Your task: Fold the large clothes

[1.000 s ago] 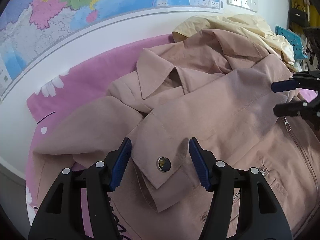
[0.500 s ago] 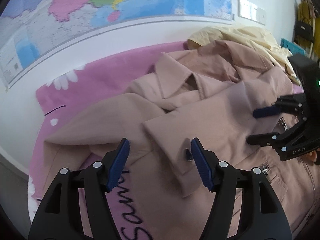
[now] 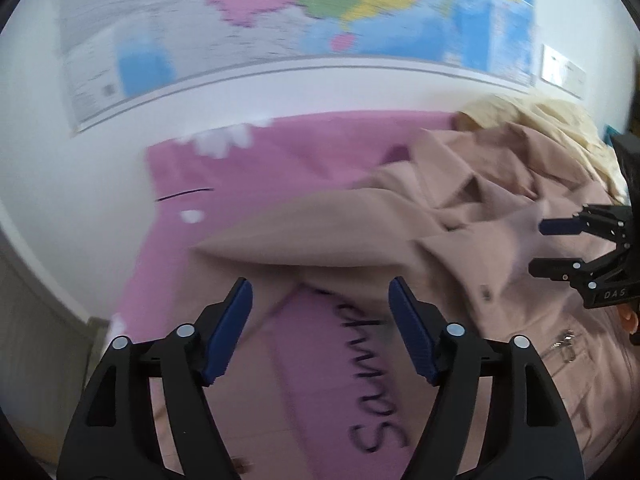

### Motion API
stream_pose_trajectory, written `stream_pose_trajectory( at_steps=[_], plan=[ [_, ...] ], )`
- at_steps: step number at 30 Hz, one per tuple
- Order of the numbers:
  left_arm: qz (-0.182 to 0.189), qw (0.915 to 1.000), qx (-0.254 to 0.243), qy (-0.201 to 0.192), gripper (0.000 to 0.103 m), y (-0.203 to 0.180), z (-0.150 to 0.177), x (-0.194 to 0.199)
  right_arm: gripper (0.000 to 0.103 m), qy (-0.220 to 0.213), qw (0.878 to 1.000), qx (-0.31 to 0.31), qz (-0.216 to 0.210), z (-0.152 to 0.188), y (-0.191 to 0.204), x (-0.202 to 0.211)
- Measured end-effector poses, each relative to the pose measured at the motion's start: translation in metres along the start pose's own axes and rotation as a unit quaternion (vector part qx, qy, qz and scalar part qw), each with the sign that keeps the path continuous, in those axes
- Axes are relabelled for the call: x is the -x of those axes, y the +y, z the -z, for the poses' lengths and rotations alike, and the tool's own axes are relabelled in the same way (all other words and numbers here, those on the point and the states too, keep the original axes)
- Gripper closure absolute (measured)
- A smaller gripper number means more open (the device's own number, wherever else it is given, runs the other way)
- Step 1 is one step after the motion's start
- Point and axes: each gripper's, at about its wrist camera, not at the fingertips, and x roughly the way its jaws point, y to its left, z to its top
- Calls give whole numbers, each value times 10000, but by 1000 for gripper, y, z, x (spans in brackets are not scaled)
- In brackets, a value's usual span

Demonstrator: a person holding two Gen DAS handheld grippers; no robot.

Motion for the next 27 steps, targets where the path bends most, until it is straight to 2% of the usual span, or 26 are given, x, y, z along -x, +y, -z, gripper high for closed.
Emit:
stream_pose_trajectory(
  at_steps=[5, 7, 10, 15, 16, 19, 21, 22, 23, 24, 25, 27],
  plan=[
    [-621, 9974, 360, 81, 27, 46, 14, 10, 37, 330, 9986, 45, 408, 1, -7, -33],
    [-807, 9952, 519, 217, 27, 65, 24, 11, 37, 308, 9991, -240, 190, 4, -17, -35],
    [-898, 9931, 626, 419, 27, 85, 36, 10, 36, 325, 9988, -301, 231, 7, -23, -32],
    [-644, 9940, 629, 617, 22, 97, 53, 7, 31, 390, 9985, -310, 216, 13, -21, -25],
    [-503, 9949, 545, 681, 22, 95, 56, 4, 31, 402, 9985, -331, 183, 15, -21, -25],
    [-445, 9947, 311, 878, 22, 88, 61, -9, 30, 411, 9982, -392, 169, 19, -20, -21],
    [-361, 9941, 286, 986, 45, 87, 63, -16, 30, 421, 9981, -422, 126, 20, -20, -18],
    [-272, 9936, 331, 1043, 63, 88, 63, -20, 30, 421, 9981, -444, 106, 21, -20, -17],
    [-335, 9938, 356, 1003, 82, 89, 63, -20, 30, 429, 9980, -465, 84, 21, -19, -16],
    [-409, 9941, 339, 942, 93, 89, 61, -20, 30, 435, 9978, -497, 48, 21, -19, -15],
    [-589, 9945, 306, 809, 98, 91, 59, -14, 30, 431, 9977, -524, 18, 21, -19, -13],
    [-1017, 9935, 274, 430, 99, 95, 50, 2, 30, 421, 9975, -562, 18, 20, -19, -11]
  ],
)
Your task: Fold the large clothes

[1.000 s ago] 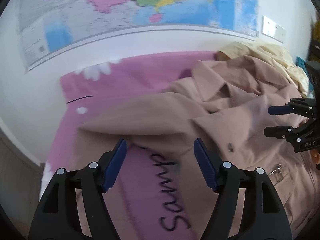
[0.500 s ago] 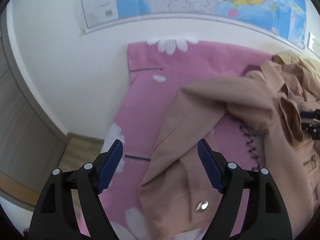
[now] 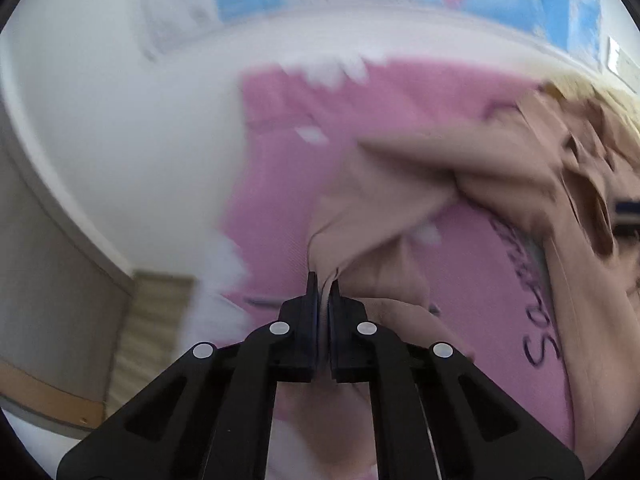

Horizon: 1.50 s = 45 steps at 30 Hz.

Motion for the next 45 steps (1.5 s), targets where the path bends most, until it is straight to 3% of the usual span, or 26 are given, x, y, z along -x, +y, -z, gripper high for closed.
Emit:
stream_pose_trajectory(
  at_steps=[2, 4, 6, 9, 10, 12, 13, 14, 15, 18, 23, 26, 27, 28, 29, 30, 32, 34, 36, 38, 39, 41, 45],
  plan=[
    [-815, 9957, -23, -428, 99, 11, -10, 22, 30, -35, 10000, -61, -55, -1, 0, 3],
    [-1633, 9819, 90, -953, 99, 24, -17, 44, 30, -62, 9999, -108, -101, -1, -1, 6],
    [-2019, 9724, 183, -1153, 96, 33, -19, 56, 30, -100, 9998, -106, -110, -1, 0, 7],
    [-1737, 9790, 283, -1032, 89, 38, -9, 55, 30, -92, 9998, -112, -148, -1, 2, 6],
    [-1455, 9854, 392, -791, 79, 40, -2, 46, 30, -84, 9998, -104, -164, -1, 3, 6],
    [-844, 9921, 808, -457, 71, 49, 11, 34, 30, -71, 9998, -89, -165, 0, 4, 5],
    [-593, 9919, 1069, -355, 56, 57, 19, 31, 30, -67, 9998, -81, -190, 1, 4, 6],
    [-294, 9907, 1300, -263, 46, 64, 27, 28, 30, -58, 9998, -75, -199, 1, 4, 5],
    [31, 9888, 1473, -245, 46, 67, 34, 28, 30, -83, 9998, -64, -174, 1, 4, 6],
    [563, 9837, 1670, -369, 36, 63, 52, 35, 29, -90, 9997, -72, -223, 3, 2, 9],
    [1419, 9741, 1743, -257, 13, 39, 57, 29, 28, -118, 9991, -184, -357, 3, -1, 8],
    [1861, 9600, 2093, 14, 13, 32, 56, 17, 28, -127, 9988, -241, -406, 4, -1, 7],
    [1933, 9576, 2136, 68, 13, 31, 56, 16, 28, -125, 9988, -236, -409, 5, -1, 7],
    [1716, 9628, 2087, 42, 16, 30, 54, 19, 28, -122, 9988, -230, -417, 6, -1, 7],
    [1219, 9736, 1932, -52, 24, 30, 54, 26, 28, -125, 9988, -232, -422, 6, -2, 8],
    [806, 9797, 1825, -185, 24, 33, 51, 33, 28, -131, 9986, -242, -446, 7, -2, 9],
    [600, 9763, 2030, -443, 23, 53, 51, 52, 28, -132, 9984, -245, -498, 8, -4, 9],
    [708, 9716, 2169, -622, 19, 65, 53, 68, 27, -144, 9980, -286, -548, 8, -5, 7],
    [852, 9734, 2040, -605, 16, 57, 54, 72, 25, -163, 9977, -313, -583, 8, -5, 6],
    [1267, 9729, 1885, -429, 15, 39, 54, 67, 24, -188, 9975, -312, -601, 8, -4, 5],
    [1627, 9685, 1862, -307, 14, 26, 55, 59, 24, -193, 9975, -315, -603, 8, -4, 5],
    [1954, 9638, 1815, -69, 13, 9, 55, 44, 24, -197, 9974, -312, -618, 9, -4, 5],
    [2068, 9592, 1906, 300, 13, -8, 43, 6, 24, -212, 9971, -329, -646, 12, -5, 6]
  ],
)
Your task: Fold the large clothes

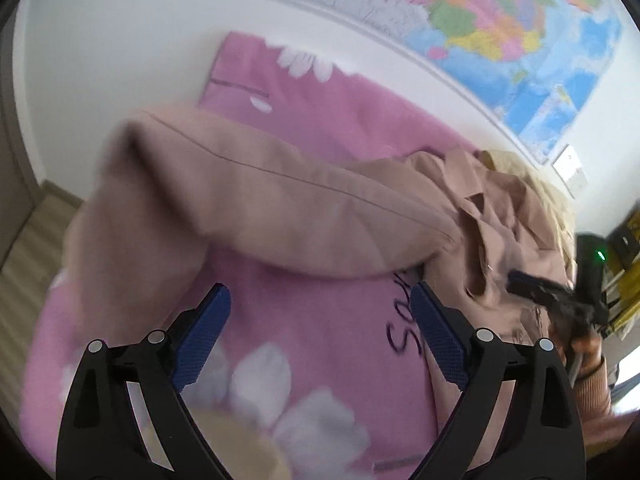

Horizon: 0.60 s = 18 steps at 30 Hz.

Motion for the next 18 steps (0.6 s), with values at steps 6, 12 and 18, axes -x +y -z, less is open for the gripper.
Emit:
stream_pose_trajectory(
  at_steps=[6, 12, 18],
  plan=[
    [-48, 9968, 679, -415, 32, 25, -47, -5, 24, -30, 10000, 21, -7, 3, 1, 2],
    [-93, 9892, -125, -1459, 101, -15, -92, 39, 24, -74, 10000, -15, -11, 5, -2, 6],
    [449, 9500, -2103, -2264, 100, -132, -95, 87, 24, -203, 9996, -188, -10, 8, -12, 18]
  ],
)
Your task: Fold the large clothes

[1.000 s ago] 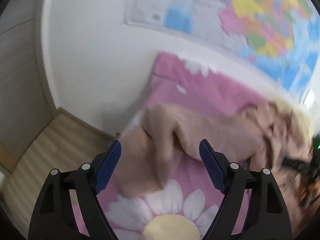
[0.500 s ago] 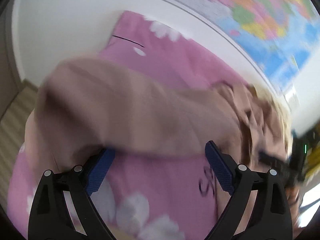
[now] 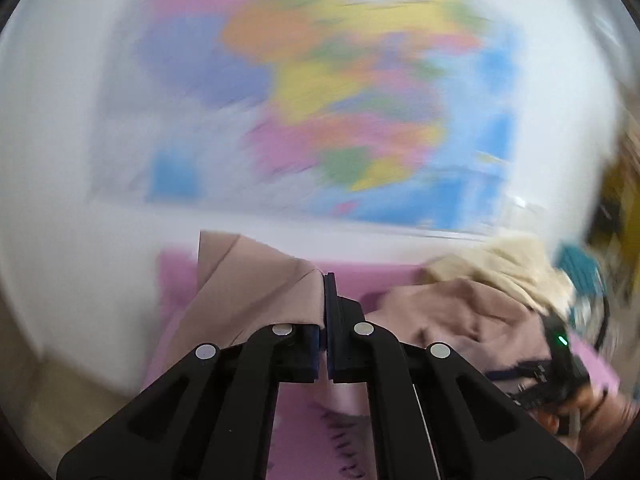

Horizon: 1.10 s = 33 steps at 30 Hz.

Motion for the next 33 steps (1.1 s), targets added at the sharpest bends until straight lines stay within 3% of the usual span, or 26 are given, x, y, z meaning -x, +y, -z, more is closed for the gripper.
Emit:
stream_pose_trajectory(
  at_steps=[4, 9, 11, 12, 13, 14, 16, 19, 24, 29, 33],
  plan=[
    [775, 9907, -1116, 1, 97, -83, -18, -19, 24, -153, 9998, -153, -28, 3, -12, 16],
    [1653, 9605, -1967, 1068, 82, -167, 22, -79, 24, -517, 9977, -444, 69, 11, -33, 52],
    [1776, 9466, -2172, 1586, 65, -193, 51, -104, 24, -640, 9963, -558, 157, 17, -45, 68],
    [1778, 9438, -2194, 1716, 57, -198, 61, -111, 24, -696, 9955, -602, 228, 20, -50, 75],
    [1775, 9409, -2153, 1918, 34, -200, 74, -118, 24, -732, 9949, -641, 276, 22, -53, 80],
    [1791, 9384, -2113, 2066, 18, -202, 82, -122, 24, -767, 9941, -694, 323, 23, -59, 86],
    [1799, 9351, -2044, 2269, 19, -203, 97, -125, 24, -842, 9930, -738, 367, 24, -63, 94],
    [1840, 9377, -1947, 2213, 15, -186, 107, -104, 24, -900, 9930, -682, 346, 22, -63, 100],
    [1695, 9579, -1491, 1776, 10, -141, 98, -57, 24, -869, 9958, -158, 223, 15, -34, 94],
    [928, 9787, -961, 1561, 10, -97, 84, -47, 24, -725, 9951, 619, 262, -5, 11, 70],
    [413, 9837, -741, 1585, 10, -75, 81, -60, 24, -549, 9923, 1081, 249, -33, 45, 34]
  ],
)
